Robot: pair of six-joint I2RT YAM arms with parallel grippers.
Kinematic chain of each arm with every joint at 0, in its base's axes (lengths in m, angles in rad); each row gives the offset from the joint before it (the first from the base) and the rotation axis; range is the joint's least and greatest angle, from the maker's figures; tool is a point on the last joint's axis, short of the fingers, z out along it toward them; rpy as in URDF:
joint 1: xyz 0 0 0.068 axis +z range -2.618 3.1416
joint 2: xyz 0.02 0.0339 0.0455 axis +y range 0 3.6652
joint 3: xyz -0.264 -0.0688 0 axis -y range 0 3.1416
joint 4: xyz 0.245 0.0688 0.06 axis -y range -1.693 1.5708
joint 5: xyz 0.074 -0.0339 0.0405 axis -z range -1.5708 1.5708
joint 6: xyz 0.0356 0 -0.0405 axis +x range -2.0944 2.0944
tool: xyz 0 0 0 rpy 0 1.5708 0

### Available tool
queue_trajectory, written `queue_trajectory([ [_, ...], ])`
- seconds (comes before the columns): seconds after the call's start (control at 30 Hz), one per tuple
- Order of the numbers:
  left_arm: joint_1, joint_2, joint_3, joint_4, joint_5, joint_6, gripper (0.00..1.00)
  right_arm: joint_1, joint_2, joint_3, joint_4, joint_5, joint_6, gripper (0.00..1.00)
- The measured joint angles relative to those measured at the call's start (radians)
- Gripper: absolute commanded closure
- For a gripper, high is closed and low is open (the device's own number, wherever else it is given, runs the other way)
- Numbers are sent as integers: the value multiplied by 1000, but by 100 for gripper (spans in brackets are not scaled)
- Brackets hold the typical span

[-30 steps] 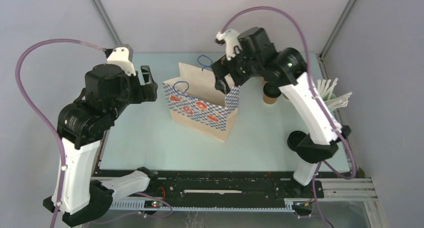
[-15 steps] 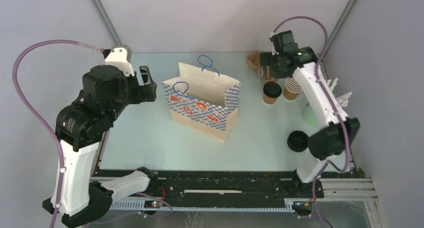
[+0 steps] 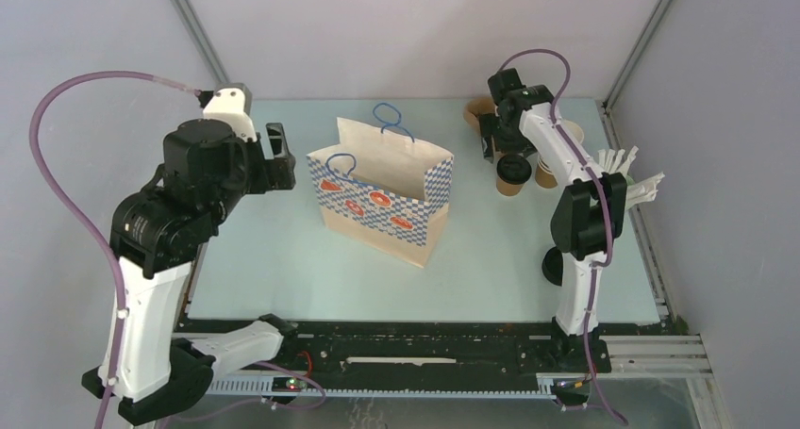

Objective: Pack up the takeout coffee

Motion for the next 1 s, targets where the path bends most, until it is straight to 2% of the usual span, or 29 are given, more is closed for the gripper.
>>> queue_trajectory([
  [1.0, 5, 48, 2, -8, -16, 6, 14, -97, 60, -26, 31, -79, -49, 16],
])
